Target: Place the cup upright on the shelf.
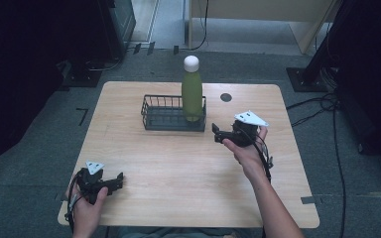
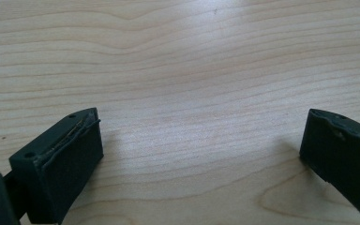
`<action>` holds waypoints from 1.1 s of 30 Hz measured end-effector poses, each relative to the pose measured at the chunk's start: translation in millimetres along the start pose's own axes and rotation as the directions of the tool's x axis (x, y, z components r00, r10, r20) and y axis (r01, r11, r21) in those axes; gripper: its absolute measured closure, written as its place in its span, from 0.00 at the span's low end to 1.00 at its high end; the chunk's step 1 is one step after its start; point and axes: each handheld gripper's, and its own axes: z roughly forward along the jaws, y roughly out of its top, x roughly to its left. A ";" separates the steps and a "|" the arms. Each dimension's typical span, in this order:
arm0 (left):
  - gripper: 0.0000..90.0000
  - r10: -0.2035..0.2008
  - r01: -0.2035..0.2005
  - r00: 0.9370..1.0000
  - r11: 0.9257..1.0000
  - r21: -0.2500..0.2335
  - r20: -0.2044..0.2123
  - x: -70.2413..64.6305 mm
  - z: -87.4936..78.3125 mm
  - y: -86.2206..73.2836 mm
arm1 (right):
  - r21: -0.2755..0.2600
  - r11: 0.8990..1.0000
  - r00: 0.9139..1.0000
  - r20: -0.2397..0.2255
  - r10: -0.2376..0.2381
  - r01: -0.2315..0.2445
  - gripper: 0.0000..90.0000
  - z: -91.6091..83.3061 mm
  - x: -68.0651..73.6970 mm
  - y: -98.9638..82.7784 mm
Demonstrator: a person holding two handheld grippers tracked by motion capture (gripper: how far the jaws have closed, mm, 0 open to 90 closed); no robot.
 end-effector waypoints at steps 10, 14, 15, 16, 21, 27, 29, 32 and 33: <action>0.00 0.003 -0.003 1.000 1.000 0.001 0.000 0.2 -0.1 0.0 | 0.015 0.999 0.999 0.035 0.031 -0.032 0.00 -20.1 -20.5 -23.6; 0.00 0.003 -0.003 1.000 1.000 0.002 0.000 0.2 -0.1 0.0 | 0.023 0.999 0.998 0.046 0.040 -0.041 0.00 -27.3 -28.3 -32.1; 0.00 0.003 -0.003 1.000 1.000 0.002 0.000 0.2 -0.1 0.0 | 0.025 0.999 0.998 0.049 0.041 -0.042 0.00 -28.7 -29.9 -33.6; 0.00 0.003 -0.003 1.000 1.000 0.002 0.000 0.2 -0.1 0.0 | 0.025 0.999 0.998 0.054 0.041 -0.042 0.00 -30.4 -32.2 -35.7; 0.00 0.003 -0.003 1.000 1.000 0.002 0.000 0.2 -0.1 0.0 | 0.033 0.998 0.996 0.071 0.053 -0.056 0.00 -38.6 -42.1 -45.5; 0.00 0.003 -0.003 1.000 1.000 0.002 0.000 0.2 -0.1 0.0 | 0.041 0.996 0.993 0.099 0.070 -0.075 0.00 -49.1 -55.3 -58.4; 0.00 0.003 -0.003 1.000 1.000 0.002 0.000 0.2 -0.1 0.0 | 0.047 0.996 0.992 0.107 0.072 -0.078 0.00 -51.6 -58.8 -62.5; 0.00 0.003 -0.003 1.000 1.000 0.002 0.000 0.2 -0.1 0.0 | 0.058 0.995 0.990 0.120 0.078 -0.086 0.00 -55.9 -64.7 -69.5; 0.00 0.003 -0.003 1.000 1.000 0.002 0.000 0.2 -0.1 0.0 | 0.060 0.994 0.989 0.125 0.080 -0.088 0.00 -57.4 -66.6 -71.5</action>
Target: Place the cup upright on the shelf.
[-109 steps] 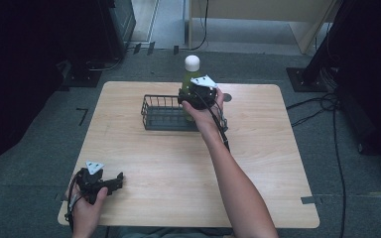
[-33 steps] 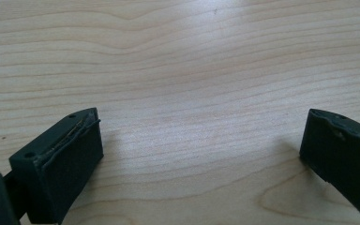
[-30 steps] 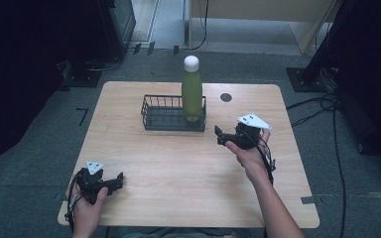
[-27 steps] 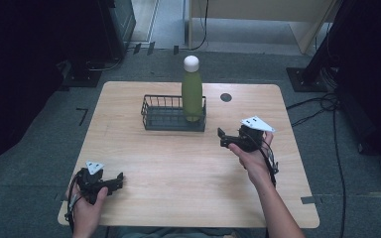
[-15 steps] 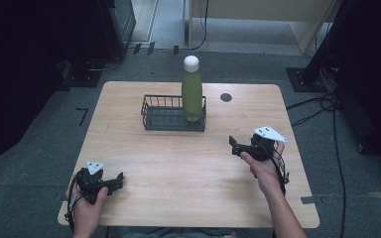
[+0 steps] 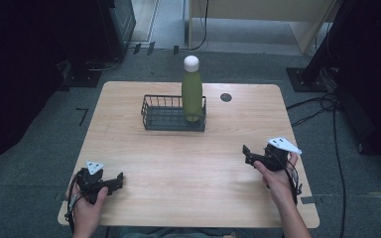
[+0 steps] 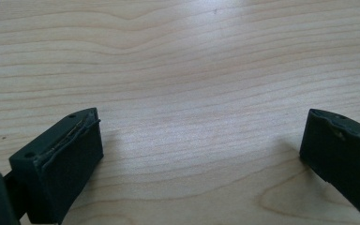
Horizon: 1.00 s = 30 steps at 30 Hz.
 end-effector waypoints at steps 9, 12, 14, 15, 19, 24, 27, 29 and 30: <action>0.00 0.000 0.000 1.000 1.000 0.000 0.000 0.0 0.0 0.0 | 0.022 1.000 0.999 0.041 0.021 -0.022 0.00 -13.8 -21.4 -19.1; 0.00 0.000 0.000 1.000 1.000 0.000 0.000 0.0 0.0 0.0 | 0.029 0.999 0.998 0.052 0.025 -0.026 0.00 -16.8 -27.3 -24.6; 0.00 0.000 0.000 1.000 1.000 0.000 0.000 0.0 0.0 0.0 | 0.039 0.999 0.997 0.066 0.031 -0.034 0.00 -19.3 -32.2 -29.7; 0.00 0.000 0.000 1.000 1.000 0.000 0.000 0.0 0.0 0.0 | 0.043 0.998 0.997 0.070 0.035 -0.038 0.00 -20.6 -34.6 -32.1; 0.00 0.000 0.000 1.000 1.000 0.000 0.000 0.0 0.0 0.0 | 0.057 0.997 0.995 0.090 0.040 -0.046 0.00 -25.3 -43.9 -40.2; 0.00 0.000 0.000 1.000 1.000 0.000 0.000 0.0 0.0 0.0 | 0.076 0.996 0.993 0.114 0.044 -0.053 0.00 -31.6 -52.8 -49.4; 0.00 0.000 0.000 1.000 1.000 0.000 0.000 0.0 0.0 0.0 | 0.084 0.995 0.991 0.122 0.047 -0.057 0.00 -35.8 -57.2 -54.0; 0.00 0.000 0.000 1.000 1.000 0.000 0.000 0.0 0.0 0.0 | 0.090 0.994 0.990 0.129 0.050 -0.062 0.00 -38.3 -59.7 -56.9; 0.00 0.000 0.000 1.000 1.000 0.000 0.000 0.0 0.0 0.0 | 0.096 0.994 0.990 0.132 0.049 -0.062 0.00 -40.0 -61.3 -59.0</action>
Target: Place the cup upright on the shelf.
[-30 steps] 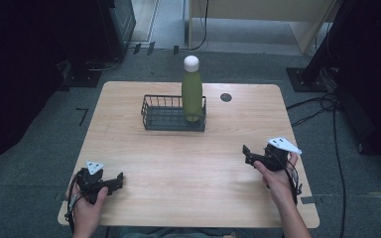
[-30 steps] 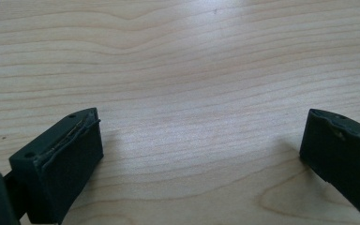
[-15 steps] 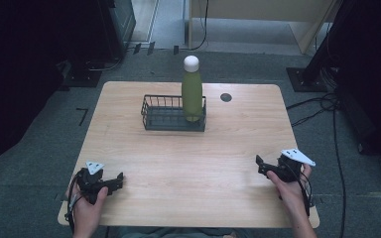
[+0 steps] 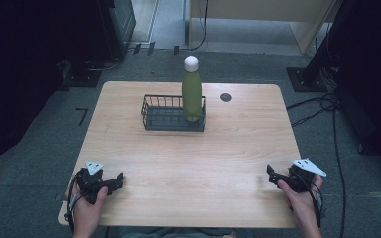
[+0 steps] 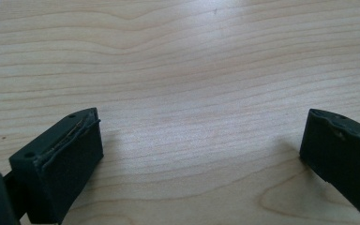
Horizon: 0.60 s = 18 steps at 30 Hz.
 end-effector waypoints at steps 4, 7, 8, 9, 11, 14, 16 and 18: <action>0.00 0.000 0.000 1.000 1.000 -0.002 0.000 0.0 0.1 -0.1 | 0.017 1.000 1.000 0.009 0.001 -0.002 0.00 -4.3 -6.1 -7.3; 0.00 0.000 0.000 1.000 1.000 -0.001 0.000 0.0 0.1 -0.1 | 0.036 0.999 1.000 0.013 -0.008 0.007 0.00 -7.3 -10.2 -14.1; 0.00 0.000 0.000 1.000 1.000 -0.002 0.000 0.0 0.1 -0.1 | 0.047 0.999 1.000 0.016 -0.010 0.009 0.00 -8.3 -11.0 -16.6; 0.00 0.000 0.000 1.000 1.000 -0.002 0.000 0.0 0.1 -0.1 | 0.049 0.999 1.000 0.018 -0.015 0.014 0.00 -8.5 -11.7 -17.7; 0.00 0.000 0.000 1.000 1.000 -0.002 0.000 0.0 0.1 -0.1 | 0.062 0.998 1.000 0.020 -0.011 0.009 0.00 -10.1 -13.4 -21.4; 0.00 0.000 0.000 1.000 1.000 -0.002 0.000 0.0 0.1 -0.1 | 0.069 0.998 1.000 0.017 0.000 -0.001 0.00 -12.9 -16.7 -25.0; 0.00 0.000 0.000 1.000 1.000 -0.002 0.000 0.0 0.1 -0.1 | 0.076 0.997 1.000 0.023 -0.008 0.006 0.00 -14.7 -17.7 -26.4; 0.00 0.000 0.000 1.000 1.000 -0.002 0.000 0.0 0.1 -0.1 | 0.099 0.995 0.999 0.035 -0.025 0.021 0.00 -15.3 -18.0 -28.0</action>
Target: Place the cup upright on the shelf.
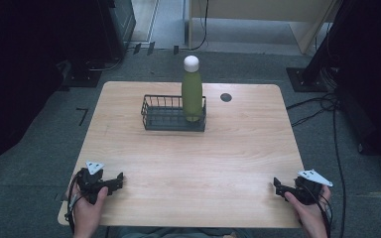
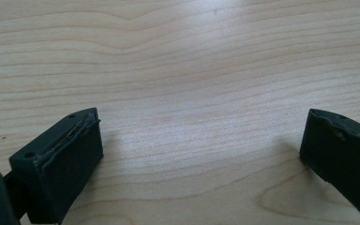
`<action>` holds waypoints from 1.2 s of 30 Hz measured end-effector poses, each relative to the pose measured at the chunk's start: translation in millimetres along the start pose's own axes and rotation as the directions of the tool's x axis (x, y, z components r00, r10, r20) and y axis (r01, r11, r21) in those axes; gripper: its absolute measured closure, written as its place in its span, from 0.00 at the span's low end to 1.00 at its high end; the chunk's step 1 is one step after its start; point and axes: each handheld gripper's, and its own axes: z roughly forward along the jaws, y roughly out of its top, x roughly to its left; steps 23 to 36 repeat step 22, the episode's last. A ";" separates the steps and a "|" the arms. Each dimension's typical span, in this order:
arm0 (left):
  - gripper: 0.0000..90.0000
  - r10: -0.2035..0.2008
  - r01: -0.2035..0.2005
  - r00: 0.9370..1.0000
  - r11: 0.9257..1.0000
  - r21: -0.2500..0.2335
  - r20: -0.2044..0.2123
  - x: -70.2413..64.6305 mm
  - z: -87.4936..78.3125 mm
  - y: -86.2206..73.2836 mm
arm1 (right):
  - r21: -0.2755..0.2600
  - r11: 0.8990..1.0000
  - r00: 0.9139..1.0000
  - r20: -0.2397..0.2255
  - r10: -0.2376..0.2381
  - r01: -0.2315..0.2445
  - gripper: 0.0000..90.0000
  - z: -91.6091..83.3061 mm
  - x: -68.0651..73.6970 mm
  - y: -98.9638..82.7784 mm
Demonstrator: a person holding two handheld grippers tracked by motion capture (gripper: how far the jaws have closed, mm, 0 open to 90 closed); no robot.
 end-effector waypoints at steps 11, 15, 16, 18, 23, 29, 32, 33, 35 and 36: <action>0.00 0.000 0.000 1.000 1.000 0.000 0.000 0.0 0.0 -0.1 | 0.049 0.998 0.999 0.025 -0.039 0.038 0.00 -0.9 -0.5 -3.8; 0.00 0.000 0.000 1.000 1.000 -0.001 0.000 0.0 0.0 -0.1 | 0.045 0.998 0.999 0.022 -0.044 0.043 0.02 -2.0 -0.3 -4.6; 0.00 0.000 0.000 1.000 1.000 0.000 0.000 0.0 0.0 -0.1 | 0.042 0.998 0.999 0.019 -0.048 0.047 0.02 -2.1 -0.3 -4.7; 0.00 0.000 0.000 1.000 1.000 0.000 0.000 0.0 0.0 -0.1 | 0.043 0.998 0.999 0.014 -0.052 0.051 0.03 -2.1 -0.4 -4.6; 0.00 0.000 0.000 1.000 1.000 0.000 0.000 0.0 0.0 -0.1 | 0.043 0.998 0.998 0.014 -0.053 0.053 0.03 -2.0 -0.4 -4.5; 0.00 0.000 0.000 1.000 1.000 0.000 0.000 0.0 0.0 -0.1 | 0.043 0.998 0.998 0.014 -0.053 0.053 0.03 -2.0 -0.4 -4.5; 0.00 0.000 0.000 1.000 1.000 0.000 0.000 0.0 0.0 -0.1 | 0.043 0.998 0.998 0.014 -0.053 0.053 0.03 -2.0 -0.4 -4.5; 0.00 0.000 0.000 1.000 1.000 0.000 0.000 0.0 0.0 -0.1 | 0.043 0.998 0.998 0.014 -0.053 0.053 0.03 -2.0 -0.4 -4.5; 0.00 0.000 0.000 1.000 1.000 0.000 0.000 0.0 0.0 -0.1 | 0.043 0.998 0.998 0.014 -0.053 0.053 0.03 -2.0 -0.4 -4.5; 0.00 0.000 0.000 1.000 1.000 0.000 0.000 0.0 0.0 -0.1 | 0.043 0.998 0.998 0.014 -0.053 0.053 0.03 -2.0 -0.4 -4.5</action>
